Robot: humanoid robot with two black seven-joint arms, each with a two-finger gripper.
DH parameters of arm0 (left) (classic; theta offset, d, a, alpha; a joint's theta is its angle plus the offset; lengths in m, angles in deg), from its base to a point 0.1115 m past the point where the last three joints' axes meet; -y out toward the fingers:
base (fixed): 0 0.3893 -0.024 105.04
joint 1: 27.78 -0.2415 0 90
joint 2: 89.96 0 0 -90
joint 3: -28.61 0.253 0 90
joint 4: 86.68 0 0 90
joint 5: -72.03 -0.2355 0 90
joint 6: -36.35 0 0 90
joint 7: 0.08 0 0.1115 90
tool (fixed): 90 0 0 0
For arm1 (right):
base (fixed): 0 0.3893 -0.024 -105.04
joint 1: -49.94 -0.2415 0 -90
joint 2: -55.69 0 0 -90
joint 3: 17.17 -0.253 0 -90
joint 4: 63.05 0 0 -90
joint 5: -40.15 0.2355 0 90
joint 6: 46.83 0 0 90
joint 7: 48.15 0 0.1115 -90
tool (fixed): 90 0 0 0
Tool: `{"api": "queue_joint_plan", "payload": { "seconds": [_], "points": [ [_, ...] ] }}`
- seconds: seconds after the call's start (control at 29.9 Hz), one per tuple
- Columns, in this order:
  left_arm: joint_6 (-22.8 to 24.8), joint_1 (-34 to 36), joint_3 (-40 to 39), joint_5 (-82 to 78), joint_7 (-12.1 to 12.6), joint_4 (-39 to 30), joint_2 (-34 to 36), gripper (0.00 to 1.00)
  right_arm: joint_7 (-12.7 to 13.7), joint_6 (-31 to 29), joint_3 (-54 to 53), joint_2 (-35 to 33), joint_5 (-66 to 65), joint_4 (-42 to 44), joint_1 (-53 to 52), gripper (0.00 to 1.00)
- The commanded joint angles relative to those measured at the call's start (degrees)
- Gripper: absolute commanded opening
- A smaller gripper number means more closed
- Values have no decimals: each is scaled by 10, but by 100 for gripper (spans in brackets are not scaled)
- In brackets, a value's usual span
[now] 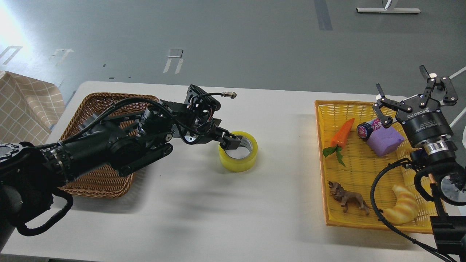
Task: Place and transfer tape with both arms
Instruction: 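Grasp the tape roll's rim with the left gripper and lift it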
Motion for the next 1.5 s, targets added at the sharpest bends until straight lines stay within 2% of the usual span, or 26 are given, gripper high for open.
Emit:
{"api": "queue_joint_plan", "payload": {
  "seconds": [0.0,0.33,0.57,0.64,0.7,0.74,0.84,1.0,1.07,1.47],
  "points": [
    [-1,-8,0,0,0,2,0,88,0,0,0,0,0,0,1,98],
    [-2,-18,-1,1,6,13,-1,78,0,0,1,0,0,-1,4,98],
    [-1,-20,0,1,20,15,-13,76,-1,0,0,0,0,0,5,98],
    [1,-19,0,1,20,15,-14,63,-2,0,0,1,0,0,7,98],
    [1,-19,0,1,28,18,-14,60,-2,0,0,1,0,0,7,98],
    [0,-20,0,1,33,20,-15,53,-2,0,0,0,0,0,7,98],
    [1,-20,0,1,35,22,-20,48,-2,0,1,1,0,0,8,98],
    [3,-26,0,3,47,38,-30,16,-3,0,1,1,0,0,8,98],
    [4,-27,0,2,49,41,-32,0,-3,0,1,1,0,0,9,98],
    [6,12,-1,5,38,30,-27,0,-3,0,1,2,0,0,9,98]
  ]
}}
